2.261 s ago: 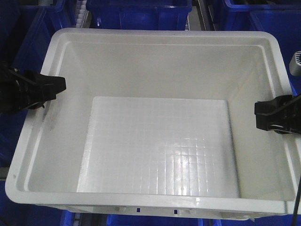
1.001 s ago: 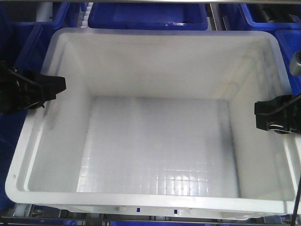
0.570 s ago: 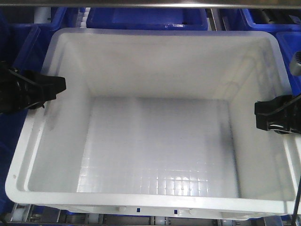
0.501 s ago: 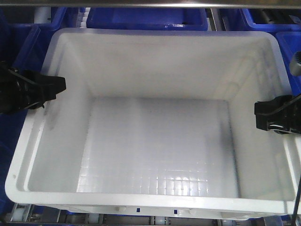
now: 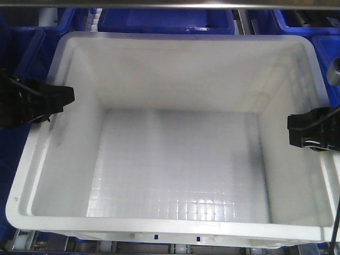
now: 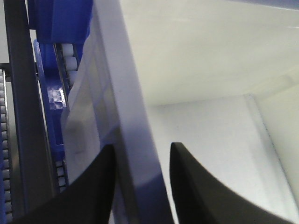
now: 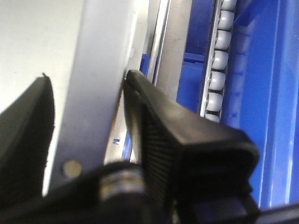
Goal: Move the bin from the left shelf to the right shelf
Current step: 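Hold the tote with both grippers while aligning over the roller shelf slot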
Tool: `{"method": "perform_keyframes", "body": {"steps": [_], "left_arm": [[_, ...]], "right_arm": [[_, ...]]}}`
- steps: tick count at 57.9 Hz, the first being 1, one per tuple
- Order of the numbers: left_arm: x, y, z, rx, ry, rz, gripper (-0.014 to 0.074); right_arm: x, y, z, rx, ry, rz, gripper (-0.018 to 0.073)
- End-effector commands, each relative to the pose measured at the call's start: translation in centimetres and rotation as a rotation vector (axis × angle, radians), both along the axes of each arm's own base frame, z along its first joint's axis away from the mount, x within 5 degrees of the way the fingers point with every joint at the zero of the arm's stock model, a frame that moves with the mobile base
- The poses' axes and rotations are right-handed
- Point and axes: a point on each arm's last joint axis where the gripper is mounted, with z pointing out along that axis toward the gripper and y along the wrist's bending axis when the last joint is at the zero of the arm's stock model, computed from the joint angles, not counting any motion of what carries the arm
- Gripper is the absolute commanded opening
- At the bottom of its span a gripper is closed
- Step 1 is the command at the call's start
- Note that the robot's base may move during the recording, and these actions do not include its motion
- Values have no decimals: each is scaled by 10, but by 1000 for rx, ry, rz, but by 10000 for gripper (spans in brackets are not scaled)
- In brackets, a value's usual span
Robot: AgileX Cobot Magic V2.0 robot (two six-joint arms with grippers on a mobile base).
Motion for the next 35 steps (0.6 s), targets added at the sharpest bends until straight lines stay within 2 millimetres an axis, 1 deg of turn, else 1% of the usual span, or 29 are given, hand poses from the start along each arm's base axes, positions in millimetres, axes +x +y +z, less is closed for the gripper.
{"method": "perform_keyframes", "body": {"steps": [1,35], "left_arm": [[-10,-6,25,-102,-61,-30,-3],[-10,-6,25,-93,-64,-30,-3]], "right_arm": [[4,3,30,127,-191,-31,-4],[5,2,33,127,-223,-36,-4]]}}
